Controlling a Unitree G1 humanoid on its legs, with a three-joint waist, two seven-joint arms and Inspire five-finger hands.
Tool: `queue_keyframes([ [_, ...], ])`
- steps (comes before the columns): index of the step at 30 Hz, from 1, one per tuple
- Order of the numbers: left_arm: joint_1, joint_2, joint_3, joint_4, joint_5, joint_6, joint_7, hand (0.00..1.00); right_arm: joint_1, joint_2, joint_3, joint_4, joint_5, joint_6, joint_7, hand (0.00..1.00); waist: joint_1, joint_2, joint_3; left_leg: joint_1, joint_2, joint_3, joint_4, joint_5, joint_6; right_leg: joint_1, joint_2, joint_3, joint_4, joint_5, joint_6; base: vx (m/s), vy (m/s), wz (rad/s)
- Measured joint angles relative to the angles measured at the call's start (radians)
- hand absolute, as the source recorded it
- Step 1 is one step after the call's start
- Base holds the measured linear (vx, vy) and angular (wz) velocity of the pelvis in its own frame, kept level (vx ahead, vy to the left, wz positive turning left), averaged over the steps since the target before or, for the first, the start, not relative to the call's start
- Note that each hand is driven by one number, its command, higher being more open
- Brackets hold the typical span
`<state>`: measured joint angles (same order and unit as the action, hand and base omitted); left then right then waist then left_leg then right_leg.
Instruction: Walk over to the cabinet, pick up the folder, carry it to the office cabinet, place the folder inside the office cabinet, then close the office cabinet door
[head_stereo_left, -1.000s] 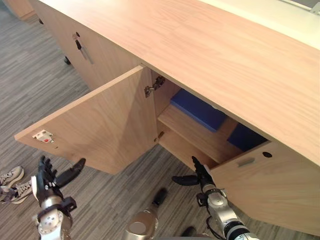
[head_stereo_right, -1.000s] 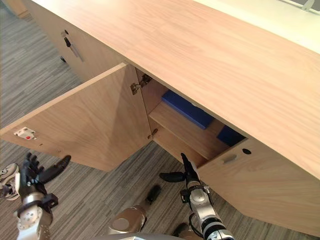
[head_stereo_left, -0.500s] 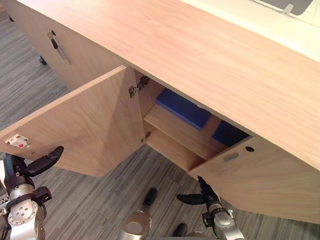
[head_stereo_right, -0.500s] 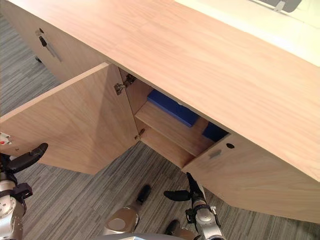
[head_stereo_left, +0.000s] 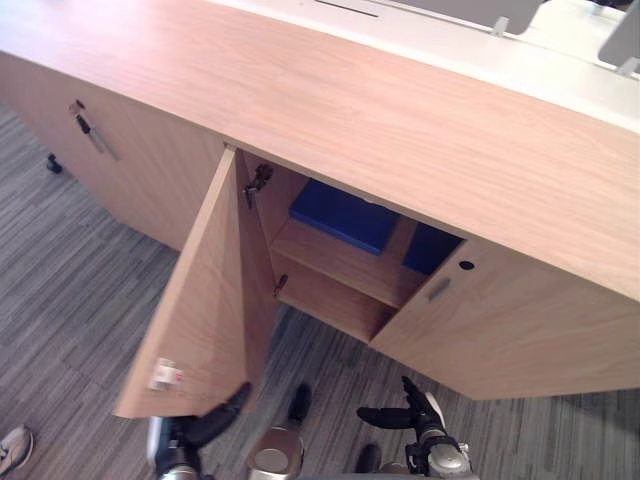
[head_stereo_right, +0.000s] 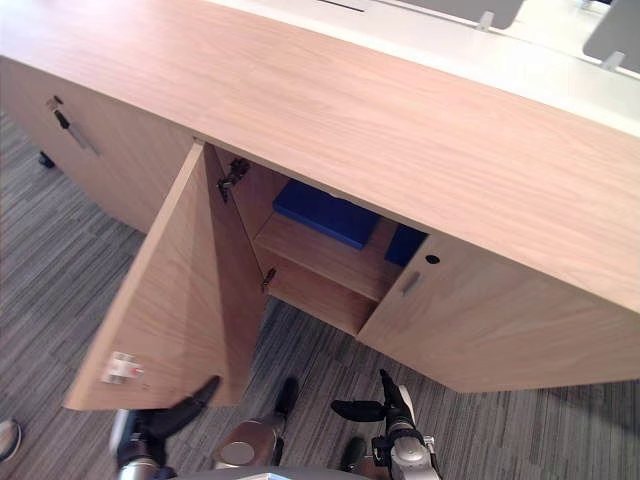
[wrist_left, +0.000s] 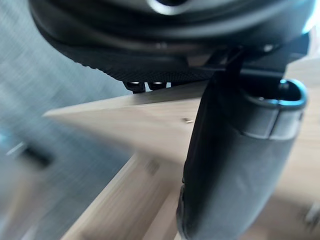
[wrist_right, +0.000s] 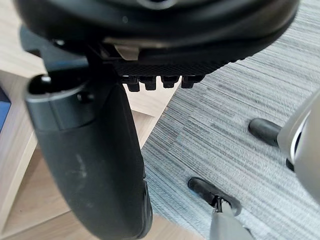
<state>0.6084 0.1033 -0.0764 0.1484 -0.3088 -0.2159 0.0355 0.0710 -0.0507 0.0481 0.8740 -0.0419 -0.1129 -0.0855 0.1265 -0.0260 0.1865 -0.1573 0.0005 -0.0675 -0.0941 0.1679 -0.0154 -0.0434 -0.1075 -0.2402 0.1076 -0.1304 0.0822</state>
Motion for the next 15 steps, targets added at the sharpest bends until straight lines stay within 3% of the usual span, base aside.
queue_keyframes([
  [3,-0.065,0.063,-0.089,0.023,0.063,0.025,-0.053,1.00,-0.002,0.012,0.001,-0.022,0.000,0.000,-0.002,1.00,-0.032,0.000,0.000,-0.020,0.024,0.061,0.000,0.001,-0.001,-0.051,0.019,0.069,-0.003,0.009,-0.014,-0.02,-0.009,-0.68],
  [6,-0.184,0.084,-0.080,0.085,0.069,0.041,-0.076,1.00,-0.002,0.013,0.005,-0.034,0.000,0.000,-0.004,1.00,-0.075,0.000,0.000,-0.028,0.039,0.110,0.001,0.000,-0.001,-0.085,0.033,0.117,-0.003,0.023,-0.036,0.01,-0.022,-0.64],
  [11,-0.451,0.097,-0.069,0.209,0.114,0.067,0.006,1.00,0.013,0.005,0.004,-0.052,0.000,0.005,-0.013,1.00,-0.138,-0.001,-0.001,-0.046,0.062,0.193,0.001,-0.007,-0.003,-0.131,0.053,0.186,-0.032,0.060,-0.048,0.05,-0.030,-0.54],
  [15,-0.572,0.120,-0.065,0.266,0.183,0.086,0.087,1.00,0.015,0.002,0.000,-0.054,0.000,0.013,-0.014,1.00,-0.168,0.000,0.000,-0.032,0.061,0.220,0.005,-0.009,-0.008,-0.118,0.049,0.209,-0.061,0.136,-0.026,0.13,-0.028,-0.26],
])
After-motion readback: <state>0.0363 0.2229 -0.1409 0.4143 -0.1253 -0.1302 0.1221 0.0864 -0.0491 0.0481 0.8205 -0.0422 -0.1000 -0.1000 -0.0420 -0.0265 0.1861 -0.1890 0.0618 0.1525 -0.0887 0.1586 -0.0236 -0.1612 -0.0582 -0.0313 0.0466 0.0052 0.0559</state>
